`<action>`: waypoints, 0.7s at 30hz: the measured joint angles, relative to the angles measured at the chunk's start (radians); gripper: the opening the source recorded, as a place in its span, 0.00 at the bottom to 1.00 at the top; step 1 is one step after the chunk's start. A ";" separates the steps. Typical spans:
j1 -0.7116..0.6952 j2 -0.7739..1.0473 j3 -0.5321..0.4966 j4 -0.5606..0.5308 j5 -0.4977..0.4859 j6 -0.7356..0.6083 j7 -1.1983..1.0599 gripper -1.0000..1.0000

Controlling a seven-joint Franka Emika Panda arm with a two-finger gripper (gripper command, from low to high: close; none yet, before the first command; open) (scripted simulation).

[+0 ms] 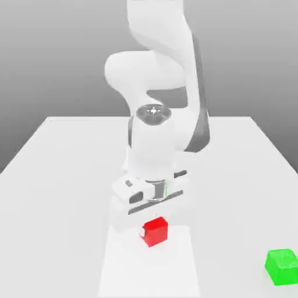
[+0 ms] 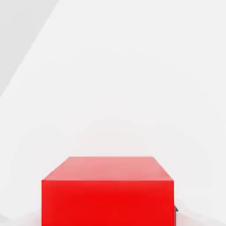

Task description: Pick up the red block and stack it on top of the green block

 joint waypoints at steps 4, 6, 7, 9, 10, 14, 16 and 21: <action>0.010 -0.119 0.001 -0.003 -0.039 -0.116 0.032 0.00; 0.052 -0.106 0.023 0.051 -0.053 -0.157 0.057 0.00; 0.077 -0.091 0.033 0.085 -0.058 -0.176 0.070 0.00; 0.123 -0.057 0.053 0.155 -0.067 -0.212 0.094 0.00; 0.145 -0.038 0.067 0.191 -0.069 -0.230 0.106 0.00; 0.230 0.037 0.117 0.335 -0.074 -0.300 0.148 0.00; 0.263 0.075 0.146 0.408 -0.074 -0.335 0.167 0.00; 0.334 0.193 0.197 0.541 -0.088 -0.351 0.212 0.00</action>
